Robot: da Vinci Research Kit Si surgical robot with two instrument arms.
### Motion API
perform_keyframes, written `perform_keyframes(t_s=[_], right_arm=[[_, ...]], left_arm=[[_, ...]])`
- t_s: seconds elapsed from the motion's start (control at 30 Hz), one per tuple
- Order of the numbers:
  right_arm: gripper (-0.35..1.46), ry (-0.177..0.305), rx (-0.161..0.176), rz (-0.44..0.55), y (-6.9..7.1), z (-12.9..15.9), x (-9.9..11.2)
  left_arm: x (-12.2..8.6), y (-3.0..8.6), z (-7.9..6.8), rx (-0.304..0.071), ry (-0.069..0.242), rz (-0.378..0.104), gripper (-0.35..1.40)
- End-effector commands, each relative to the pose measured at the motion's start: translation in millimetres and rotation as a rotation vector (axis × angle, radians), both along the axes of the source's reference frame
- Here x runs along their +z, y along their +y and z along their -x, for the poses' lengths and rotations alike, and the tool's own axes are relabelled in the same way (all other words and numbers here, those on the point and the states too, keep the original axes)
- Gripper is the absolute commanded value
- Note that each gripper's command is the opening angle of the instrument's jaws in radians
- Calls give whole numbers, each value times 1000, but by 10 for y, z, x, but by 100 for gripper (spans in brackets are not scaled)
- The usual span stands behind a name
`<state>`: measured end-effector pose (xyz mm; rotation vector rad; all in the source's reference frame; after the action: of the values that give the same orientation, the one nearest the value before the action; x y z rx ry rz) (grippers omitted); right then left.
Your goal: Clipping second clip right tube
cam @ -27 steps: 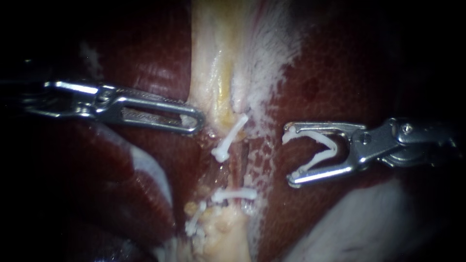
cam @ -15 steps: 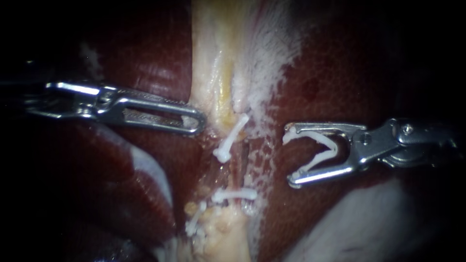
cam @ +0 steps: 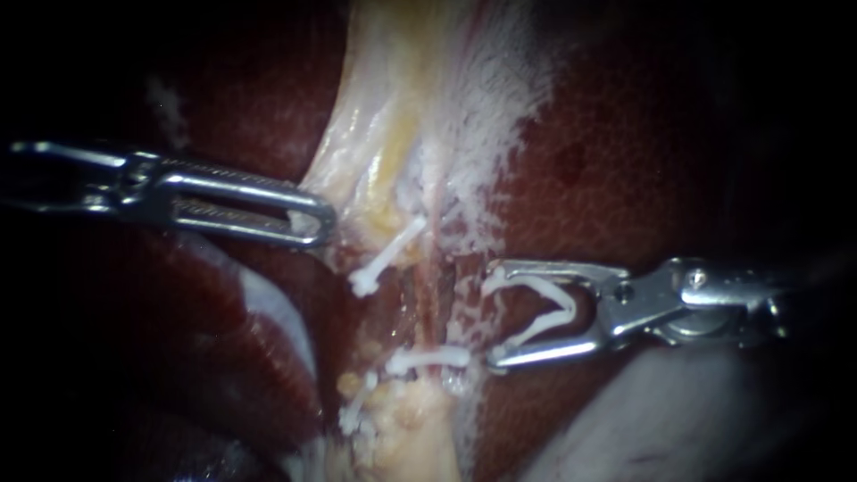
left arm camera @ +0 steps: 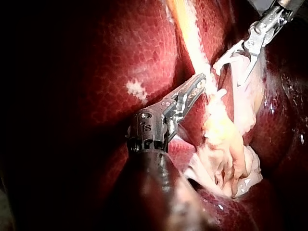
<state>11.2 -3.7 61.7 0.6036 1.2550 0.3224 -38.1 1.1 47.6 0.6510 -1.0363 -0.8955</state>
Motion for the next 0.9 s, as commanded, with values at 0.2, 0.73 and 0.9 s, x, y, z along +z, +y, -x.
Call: perform_keyframes(t_s=[0.2,0.73,0.9], right_arm=[[60,2,-16,-22,-8,-18,7],[60,11,-47,-39,-20,-48,21],[60,20,-68,-42,-22,-56,23]], left_arm=[[-22,0,-3,-10,-12,6,-18],[-30,2,-9,-16,-14,12,-18],[-30,1,-9,-16,-13,12,-18]])
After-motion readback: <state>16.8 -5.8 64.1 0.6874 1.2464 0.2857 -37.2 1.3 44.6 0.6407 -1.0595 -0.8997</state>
